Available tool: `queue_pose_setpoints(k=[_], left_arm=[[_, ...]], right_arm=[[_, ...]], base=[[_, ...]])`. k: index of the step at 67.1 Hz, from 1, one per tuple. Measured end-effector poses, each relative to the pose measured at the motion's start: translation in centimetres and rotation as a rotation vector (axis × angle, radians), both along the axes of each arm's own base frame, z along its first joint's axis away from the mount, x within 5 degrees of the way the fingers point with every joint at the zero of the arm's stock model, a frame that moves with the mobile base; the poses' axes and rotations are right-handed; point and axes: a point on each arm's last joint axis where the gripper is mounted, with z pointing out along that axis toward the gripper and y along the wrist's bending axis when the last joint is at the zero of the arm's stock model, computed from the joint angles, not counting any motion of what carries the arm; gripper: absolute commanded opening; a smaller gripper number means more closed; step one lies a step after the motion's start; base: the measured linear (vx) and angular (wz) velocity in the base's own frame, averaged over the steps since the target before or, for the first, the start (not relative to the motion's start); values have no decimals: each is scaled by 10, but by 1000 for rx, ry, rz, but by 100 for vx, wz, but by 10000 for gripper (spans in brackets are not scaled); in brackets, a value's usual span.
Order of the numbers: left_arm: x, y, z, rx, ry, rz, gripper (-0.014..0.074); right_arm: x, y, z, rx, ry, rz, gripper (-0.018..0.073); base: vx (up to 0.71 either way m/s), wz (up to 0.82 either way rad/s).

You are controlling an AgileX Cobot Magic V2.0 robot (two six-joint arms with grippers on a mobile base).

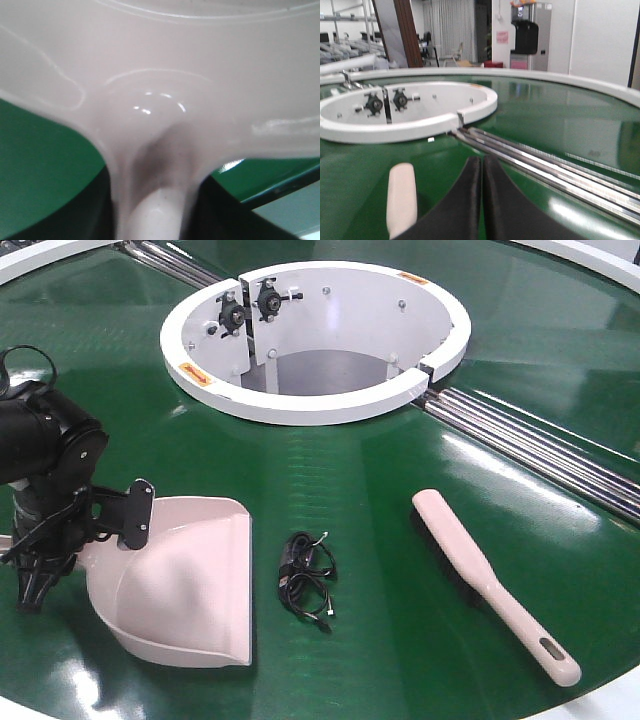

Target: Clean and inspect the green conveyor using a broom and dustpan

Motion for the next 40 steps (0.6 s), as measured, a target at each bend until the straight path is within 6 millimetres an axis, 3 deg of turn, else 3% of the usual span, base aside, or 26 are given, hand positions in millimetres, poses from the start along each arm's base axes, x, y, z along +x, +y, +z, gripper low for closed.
queue_pose_setpoints(k=[8, 16, 28, 40], left_arm=[[0, 0, 0, 0, 0, 0, -8], [0, 0, 0, 0, 0, 0, -8], [0, 0, 0, 0, 0, 0, -6], [0, 0, 0, 0, 0, 0, -6]], right_arm=[[-1, 0, 7, 2, -35, 2, -8], [-3, -1, 34, 17, 28, -6, -8], [10, 0, 66, 81, 291, -6, -8], [30, 1, 79, 63, 527, 0, -8]], base=[[0, 0], [0, 0], [0, 0], [0, 0]])
